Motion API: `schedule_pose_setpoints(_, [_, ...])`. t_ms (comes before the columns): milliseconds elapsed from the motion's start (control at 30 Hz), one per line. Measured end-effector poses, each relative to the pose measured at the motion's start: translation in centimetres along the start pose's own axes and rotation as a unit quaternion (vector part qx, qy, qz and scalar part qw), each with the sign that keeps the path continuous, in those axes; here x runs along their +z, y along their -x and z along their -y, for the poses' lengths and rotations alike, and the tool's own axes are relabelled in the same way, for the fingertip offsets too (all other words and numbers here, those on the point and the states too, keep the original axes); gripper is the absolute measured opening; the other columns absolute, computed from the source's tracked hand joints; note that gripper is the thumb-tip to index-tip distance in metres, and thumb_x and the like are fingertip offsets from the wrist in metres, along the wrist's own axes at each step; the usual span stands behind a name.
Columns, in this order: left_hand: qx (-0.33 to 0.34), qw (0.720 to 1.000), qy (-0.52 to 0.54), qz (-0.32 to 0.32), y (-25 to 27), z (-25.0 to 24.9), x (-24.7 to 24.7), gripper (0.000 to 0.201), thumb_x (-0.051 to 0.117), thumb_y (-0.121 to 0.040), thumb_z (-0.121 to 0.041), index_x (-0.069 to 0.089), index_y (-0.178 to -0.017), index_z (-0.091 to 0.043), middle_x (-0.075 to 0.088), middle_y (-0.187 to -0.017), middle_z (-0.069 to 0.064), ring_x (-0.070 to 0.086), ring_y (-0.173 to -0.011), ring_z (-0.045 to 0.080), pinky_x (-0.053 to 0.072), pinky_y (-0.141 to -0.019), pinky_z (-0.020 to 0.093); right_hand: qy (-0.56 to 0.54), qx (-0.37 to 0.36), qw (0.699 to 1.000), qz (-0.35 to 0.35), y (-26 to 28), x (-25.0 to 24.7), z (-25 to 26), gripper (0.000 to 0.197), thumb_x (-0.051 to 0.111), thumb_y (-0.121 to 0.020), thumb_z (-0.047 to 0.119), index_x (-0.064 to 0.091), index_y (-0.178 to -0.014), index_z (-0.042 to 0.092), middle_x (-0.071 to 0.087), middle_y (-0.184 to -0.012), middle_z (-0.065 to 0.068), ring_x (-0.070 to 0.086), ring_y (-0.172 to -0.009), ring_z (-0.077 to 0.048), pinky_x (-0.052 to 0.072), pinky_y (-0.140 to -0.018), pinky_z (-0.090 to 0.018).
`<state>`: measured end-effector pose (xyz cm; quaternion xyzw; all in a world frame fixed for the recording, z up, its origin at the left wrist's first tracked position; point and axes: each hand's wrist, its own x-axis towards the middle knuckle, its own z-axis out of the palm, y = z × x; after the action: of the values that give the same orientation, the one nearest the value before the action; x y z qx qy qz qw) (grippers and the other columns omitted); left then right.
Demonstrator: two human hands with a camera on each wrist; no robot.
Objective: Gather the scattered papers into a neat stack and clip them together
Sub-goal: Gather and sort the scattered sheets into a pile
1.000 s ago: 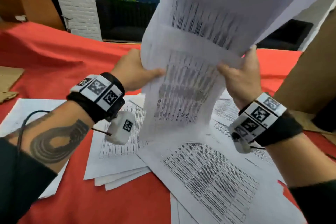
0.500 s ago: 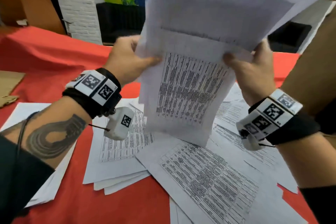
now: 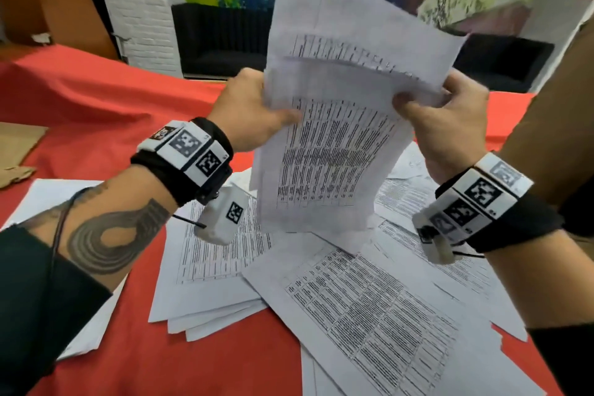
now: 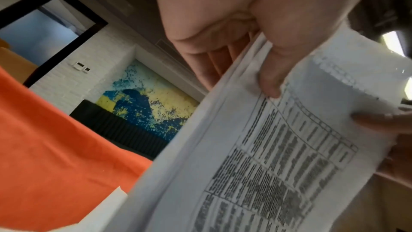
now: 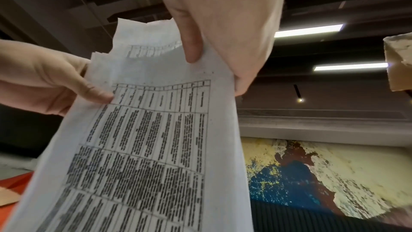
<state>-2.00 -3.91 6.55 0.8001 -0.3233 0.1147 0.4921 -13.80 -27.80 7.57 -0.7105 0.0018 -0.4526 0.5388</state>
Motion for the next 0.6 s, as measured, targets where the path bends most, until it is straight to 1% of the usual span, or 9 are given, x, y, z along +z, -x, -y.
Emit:
schedule_pose_setpoints(67, [0.012, 0.999, -0.014, -0.049, 0.0, -1.0, -0.1, 0.036, 0.080, -0.064, -0.044, 0.077, -0.080, -0.012, 0.078, -0.081, 0.000, 0.071, -0.075, 0.008, 0.062, -0.073, 0.040, -0.007, -0.027, 1.000, -0.004, -0.3, 0.0, 1.0, 0.032, 0.074, -0.072, -0.002, 0.070, -0.097, 0.017, 0.075, -0.097, -0.006, 0.071, -0.084, -0.014, 0.063, -0.083, -0.047])
schedule_pose_setpoints(100, [0.021, 0.996, -0.001, -0.086, -0.2, -1.6, -0.3, 0.029, 0.081, -0.068, -0.039, 0.075, -0.077, -0.012, 0.076, -0.078, 0.001, 0.068, -0.070, 0.007, 0.060, -0.068, 0.038, -0.023, -0.043, 0.999, -0.010, -0.7, -0.1, 1.4, 0.033, 0.073, -0.073, -0.003, 0.067, -0.100, 0.014, 0.075, -0.099, -0.007, 0.072, -0.085, -0.013, 0.063, -0.083, -0.042])
schedule_pose_setpoints(167, [0.035, 0.988, 0.107, -0.106, -0.2, -3.1, -0.8, 0.028, 0.086, -0.073, -0.028, 0.078, -0.092, -0.009, 0.080, -0.092, 0.009, 0.076, -0.083, 0.018, 0.064, -0.077, 0.044, -0.079, -0.051, 0.995, -0.019, -1.6, -0.4, 1.8, 0.040, 0.074, -0.074, -0.005, 0.058, -0.108, 0.009, 0.073, -0.105, -0.008, 0.074, -0.093, -0.017, 0.061, -0.086, -0.038])
schedule_pose_setpoints(200, [0.034, 0.981, 0.172, -0.084, 0.1, -3.4, -0.9, 0.036, 0.088, -0.073, -0.022, 0.077, -0.103, -0.005, 0.080, -0.101, 0.012, 0.077, -0.093, 0.024, 0.063, -0.084, 0.046, -0.107, -0.034, 0.994, -0.015, -1.9, -0.4, 1.6, 0.045, 0.076, -0.073, -0.005, 0.055, -0.111, 0.008, 0.072, -0.108, -0.009, 0.074, -0.098, -0.021, 0.060, -0.088, -0.039])
schedule_pose_setpoints(267, [-0.002, 0.977, 0.209, -0.028, 1.2, -2.0, -0.5, 0.050, 0.092, -0.071, -0.015, 0.072, -0.114, 0.002, 0.077, -0.110, 0.017, 0.075, -0.100, 0.028, 0.061, -0.094, 0.049, -0.106, 0.027, 0.994, 0.009, -1.1, -0.5, 0.0, 0.050, 0.078, -0.071, -0.002, 0.057, -0.115, 0.006, 0.073, -0.109, -0.009, 0.074, -0.099, -0.024, 0.059, -0.091, -0.042])
schedule_pose_setpoints(367, [-0.045, 0.990, 0.128, 0.036, 3.9, 0.7, 1.0, 0.049, 0.091, -0.066, -0.024, 0.074, -0.106, -0.002, 0.078, -0.105, 0.019, 0.076, -0.099, 0.031, 0.059, -0.095, 0.052, -0.058, 0.088, 0.993, 0.060, 1.7, -0.6, -2.5, 0.043, 0.078, -0.070, 0.006, 0.070, -0.112, 0.007, 0.077, -0.102, -0.006, 0.075, -0.093, -0.023, 0.060, -0.091, -0.047])
schedule_pose_setpoints(433, [-0.022, 0.994, 0.110, 0.013, 3.7, 0.5, 1.2, 0.038, 0.091, -0.071, -0.018, 0.076, -0.103, -0.006, 0.079, -0.104, 0.014, 0.077, -0.099, 0.026, 0.060, -0.095, 0.046, -0.062, 0.073, 0.994, 0.054, 2.0, -0.5, -2.1, 0.032, 0.077, -0.072, 0.006, 0.073, -0.103, 0.013, 0.078, -0.102, -0.010, 0.075, -0.095, -0.030, 0.059, -0.091, -0.057])
schedule_pose_setpoints(500, [0.002, 0.989, 0.142, -0.033, 2.7, -1.6, 0.3, 0.036, 0.090, -0.074, -0.008, 0.076, -0.107, -0.007, 0.078, -0.108, 0.010, 0.076, -0.100, 0.017, 0.060, -0.095, 0.039, -0.093, 0.033, 0.995, 0.033, 0.8, -0.5, -0.1, 0.027, 0.076, -0.075, 0.002, 0.072, -0.098, 0.014, 0.076, -0.103, -0.015, 0.073, -0.101, -0.041, 0.056, -0.090, -0.064])
schedule_pose_setpoints(600, [0.080, 0.980, 0.158, -0.088, 1.2, -5.4, -1.6, 0.038, 0.090, -0.075, -0.012, 0.076, -0.110, -0.006, 0.078, -0.110, 0.009, 0.077, -0.097, 0.015, 0.063, -0.088, 0.035, -0.159, -0.024, 0.987, 0.025, -1.5, -1.2, 2.8, 0.035, 0.074, -0.077, -0.005, 0.063, -0.109, 0.003, 0.073, -0.106, -0.019, 0.071, -0.101, -0.042, 0.056, -0.091, -0.062])
